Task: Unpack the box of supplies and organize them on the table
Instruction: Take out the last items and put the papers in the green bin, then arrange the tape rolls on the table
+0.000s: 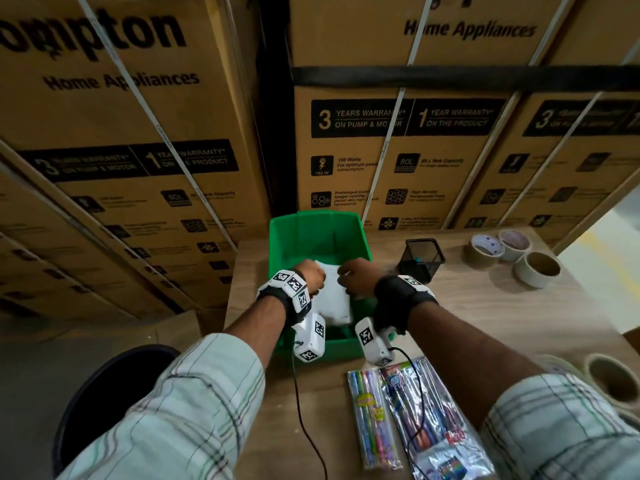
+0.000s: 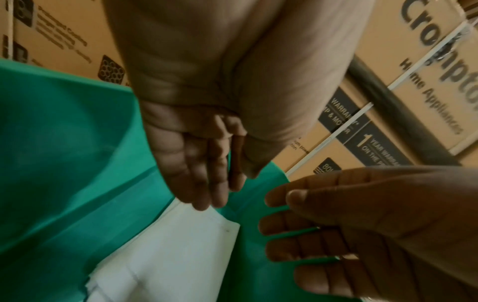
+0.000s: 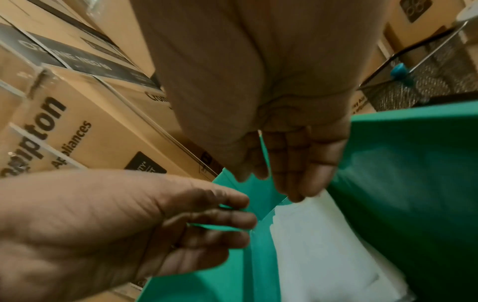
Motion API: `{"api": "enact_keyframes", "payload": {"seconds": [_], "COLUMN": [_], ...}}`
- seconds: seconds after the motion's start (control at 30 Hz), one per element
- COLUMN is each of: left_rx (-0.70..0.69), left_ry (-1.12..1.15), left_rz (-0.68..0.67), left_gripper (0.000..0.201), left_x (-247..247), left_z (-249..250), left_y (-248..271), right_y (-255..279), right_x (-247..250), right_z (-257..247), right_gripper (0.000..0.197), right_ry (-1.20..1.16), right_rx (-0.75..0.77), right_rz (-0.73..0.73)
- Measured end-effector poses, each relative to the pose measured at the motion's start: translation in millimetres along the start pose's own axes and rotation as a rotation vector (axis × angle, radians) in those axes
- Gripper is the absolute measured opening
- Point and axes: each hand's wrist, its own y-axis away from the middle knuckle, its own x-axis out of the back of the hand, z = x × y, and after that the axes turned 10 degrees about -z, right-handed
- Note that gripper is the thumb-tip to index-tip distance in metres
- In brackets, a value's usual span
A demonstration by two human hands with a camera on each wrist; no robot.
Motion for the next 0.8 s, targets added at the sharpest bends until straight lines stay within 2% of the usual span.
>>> {"api": "enact_keyframes", "payload": {"seconds": [0.1, 0.2, 0.27, 0.4, 0.63, 0.8], "left_rx": [-0.141, -0.242, -0.292, -0.329, -0.337, -0.375], "left_ry": [0.074, 0.095, 0.022, -0.021, -0.076, -0.058], "left_rz": [0.148, 0.231, 0.287, 0.311, 0.290, 0.253], "left_gripper": [0.021, 0.022, 0.021, 0.018, 0.021, 0.022], "left_x": [-10, -23, -34, -66, -157, -217], "left_z": [9, 20, 30, 46, 94, 132], "left_y": [16, 44, 65, 89, 126, 136], "right_y": [20, 47, 66, 109, 173, 214], "right_x": [-1, -3, -2, 5, -3, -13], "right_z": [17, 35, 48, 74, 170, 238], "right_gripper": [0.028, 0.023, 0.022, 0.021, 0.040, 0.027], "right_ry": [0.062, 0.151, 0.222, 0.288, 0.262, 0.246], "right_rx": [0.164, 0.327, 0.397, 0.484, 0.537, 0.440], "right_rz": [0.216, 0.355, 0.374, 0.397, 0.407, 0.406]}}
